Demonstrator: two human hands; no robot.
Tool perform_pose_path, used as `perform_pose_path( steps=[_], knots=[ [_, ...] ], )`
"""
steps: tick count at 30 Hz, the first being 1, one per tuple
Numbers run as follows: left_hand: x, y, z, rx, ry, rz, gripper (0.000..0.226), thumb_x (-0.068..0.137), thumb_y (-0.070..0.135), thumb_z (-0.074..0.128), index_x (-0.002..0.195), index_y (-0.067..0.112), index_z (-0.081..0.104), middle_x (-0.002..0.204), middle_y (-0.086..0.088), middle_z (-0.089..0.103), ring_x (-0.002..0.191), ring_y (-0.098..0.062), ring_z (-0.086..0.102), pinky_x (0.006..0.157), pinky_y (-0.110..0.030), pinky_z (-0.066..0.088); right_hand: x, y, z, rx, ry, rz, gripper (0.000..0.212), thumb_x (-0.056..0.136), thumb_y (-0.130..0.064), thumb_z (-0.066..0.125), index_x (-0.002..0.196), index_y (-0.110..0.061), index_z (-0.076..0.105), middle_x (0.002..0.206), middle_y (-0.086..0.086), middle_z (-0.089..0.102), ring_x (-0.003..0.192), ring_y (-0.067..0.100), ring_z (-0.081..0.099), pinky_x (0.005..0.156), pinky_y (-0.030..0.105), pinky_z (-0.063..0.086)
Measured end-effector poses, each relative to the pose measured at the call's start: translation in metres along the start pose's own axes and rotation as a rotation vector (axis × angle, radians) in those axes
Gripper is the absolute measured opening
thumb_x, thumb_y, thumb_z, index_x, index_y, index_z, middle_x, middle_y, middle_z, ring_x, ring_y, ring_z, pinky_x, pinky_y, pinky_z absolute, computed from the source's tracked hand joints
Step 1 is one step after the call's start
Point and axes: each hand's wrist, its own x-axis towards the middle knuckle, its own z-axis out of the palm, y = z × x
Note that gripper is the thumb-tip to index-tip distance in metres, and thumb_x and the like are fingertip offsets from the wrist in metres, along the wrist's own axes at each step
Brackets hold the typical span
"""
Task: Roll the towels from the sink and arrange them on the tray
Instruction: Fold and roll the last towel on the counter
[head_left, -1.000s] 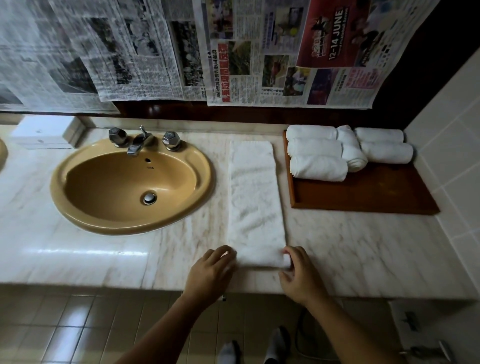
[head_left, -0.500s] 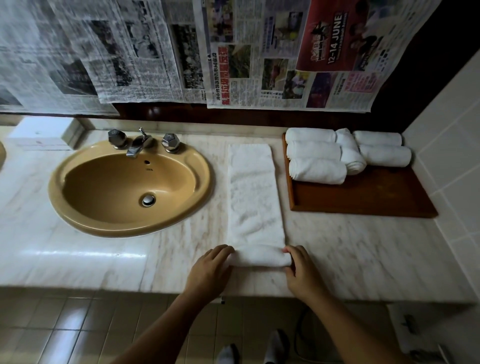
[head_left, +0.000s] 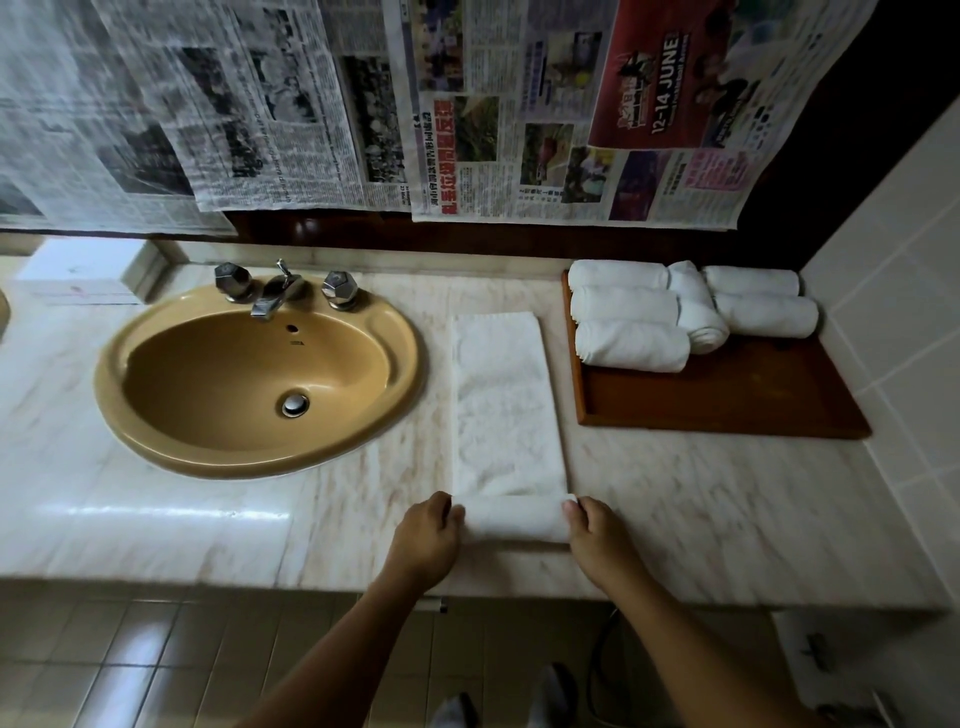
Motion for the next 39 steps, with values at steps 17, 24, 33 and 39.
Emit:
perform_pose_path(
  steps=[17,24,33,39],
  knots=[
    [-0.015,-0.028,0.004,0.448,0.149,0.478,0.052,0.092,0.051,0.065,0.136,0.023,0.056,0.140,0.004,0.054,0.109,-0.016,0.057,0.087,-0.033,0.055,-0.004,0.031,-0.002,-0.119,0.058,-0.392,0.061,0.084,-0.018,0.075,0.138,-0.032,0.050,0.133,-0.010,0.045,0.120,0.010,0.049,0.097,0.024,0.049],
    [-0.014,-0.032,0.000,0.393,0.154,0.447,0.052,0.094,0.048,0.055,0.137,0.020,0.053,0.127,0.001,0.065,0.106,-0.020,0.062,0.082,-0.035,0.058,0.006,0.028,-0.008,-0.049,-0.008,-0.337,0.049,0.091,-0.009,0.067,0.134,-0.029,0.055,0.128,-0.011,0.049,0.121,0.012,0.052,0.099,0.027,0.051],
    [-0.007,-0.025,0.002,0.104,0.083,0.249,0.048,0.098,0.045,0.046,0.140,0.023,0.049,0.115,0.010,0.053,0.103,-0.012,0.050,0.089,-0.036,0.047,0.008,-0.002,-0.013,0.135,-0.170,-0.023,0.041,0.102,-0.040,0.052,0.141,-0.029,0.049,0.135,-0.006,0.054,0.117,0.010,0.053,0.096,0.031,0.046],
    [0.004,-0.014,0.005,0.067,0.113,0.090,0.049,0.096,0.057,0.026,0.101,0.020,0.057,0.096,0.002,0.054,0.090,-0.018,0.048,0.078,-0.035,0.038,0.008,-0.015,-0.008,0.073,-0.136,0.015,0.046,0.104,-0.054,0.038,0.137,-0.026,0.052,0.129,-0.004,0.060,0.114,0.014,0.057,0.096,0.035,0.047]
  ],
)
